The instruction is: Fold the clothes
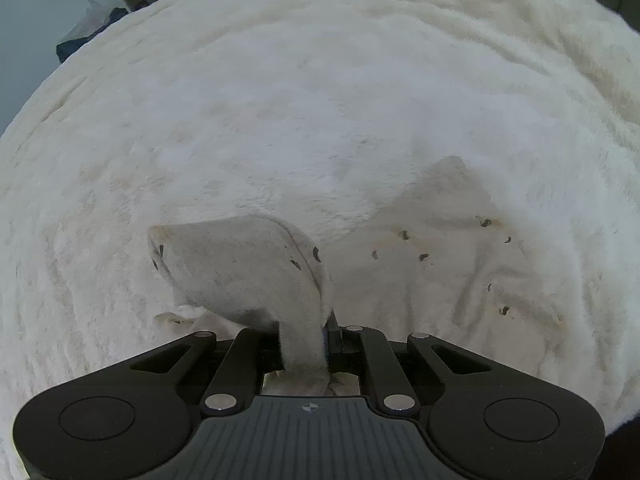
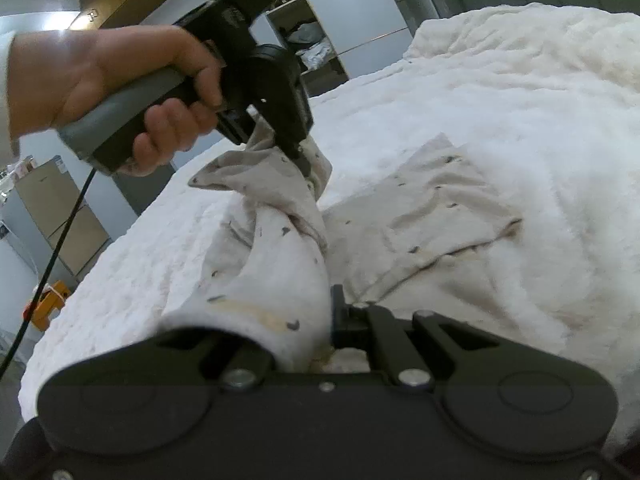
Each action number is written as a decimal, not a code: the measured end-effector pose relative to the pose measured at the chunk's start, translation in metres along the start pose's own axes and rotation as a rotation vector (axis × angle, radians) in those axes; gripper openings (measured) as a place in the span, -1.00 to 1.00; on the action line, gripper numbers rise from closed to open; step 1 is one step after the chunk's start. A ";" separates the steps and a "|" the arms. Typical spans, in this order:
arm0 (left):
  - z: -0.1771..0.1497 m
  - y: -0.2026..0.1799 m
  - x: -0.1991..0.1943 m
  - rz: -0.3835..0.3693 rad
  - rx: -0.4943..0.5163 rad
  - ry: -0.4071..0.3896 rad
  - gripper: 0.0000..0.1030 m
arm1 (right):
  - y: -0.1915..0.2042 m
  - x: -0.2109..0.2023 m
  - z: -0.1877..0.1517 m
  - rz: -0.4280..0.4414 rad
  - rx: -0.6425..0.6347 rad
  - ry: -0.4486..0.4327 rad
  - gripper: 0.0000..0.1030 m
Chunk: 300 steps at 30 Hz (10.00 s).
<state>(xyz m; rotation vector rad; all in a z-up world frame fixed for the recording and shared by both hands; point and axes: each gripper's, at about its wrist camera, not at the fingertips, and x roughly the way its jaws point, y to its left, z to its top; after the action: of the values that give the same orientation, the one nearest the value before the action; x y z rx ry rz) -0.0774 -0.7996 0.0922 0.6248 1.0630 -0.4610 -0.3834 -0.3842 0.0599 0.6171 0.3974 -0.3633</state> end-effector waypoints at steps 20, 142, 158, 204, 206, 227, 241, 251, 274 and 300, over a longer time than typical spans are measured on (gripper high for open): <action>-0.007 0.036 -0.057 -0.427 -0.225 -0.190 0.33 | -0.063 -0.021 0.036 -0.245 0.091 -0.056 -0.33; -0.208 0.257 0.135 -1.015 -0.815 -0.235 -0.83 | -0.136 0.175 0.194 -0.069 0.153 0.279 -0.94; -0.273 0.316 0.081 -0.829 -0.935 -0.286 -0.06 | -0.074 0.127 0.168 -0.115 -0.042 0.287 0.00; -0.255 0.258 0.061 -0.849 -0.392 -0.172 0.07 | 0.164 0.463 0.145 -0.031 -0.528 1.384 0.22; -0.254 0.257 0.062 -0.846 -0.378 -0.173 0.07 | 0.165 0.475 0.131 -0.058 -0.559 1.457 0.06; -0.266 0.258 0.068 -0.877 -0.387 -0.165 -0.21 | 0.183 0.406 0.198 0.091 -0.580 0.977 -0.32; -0.289 0.307 0.071 -0.858 -0.677 -0.269 -0.01 | 0.112 0.163 0.112 -0.122 -0.478 0.426 -0.34; -0.270 0.268 0.075 -0.802 -0.622 -0.297 -0.24 | 0.137 0.104 -0.033 -0.106 -0.613 0.458 -0.39; -0.275 0.275 0.077 -0.821 -0.616 -0.266 -0.23 | -0.090 0.173 0.192 -0.134 0.053 0.191 -0.31; -0.284 0.272 0.074 -0.882 -0.621 -0.224 -0.21 | -0.136 0.084 0.121 0.052 0.123 0.459 -0.25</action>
<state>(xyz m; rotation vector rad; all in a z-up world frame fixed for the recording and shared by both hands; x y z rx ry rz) -0.0629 -0.4113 -0.0051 -0.4769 1.1515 -0.8817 -0.3410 -0.5800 0.0459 0.8314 0.8007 -0.1935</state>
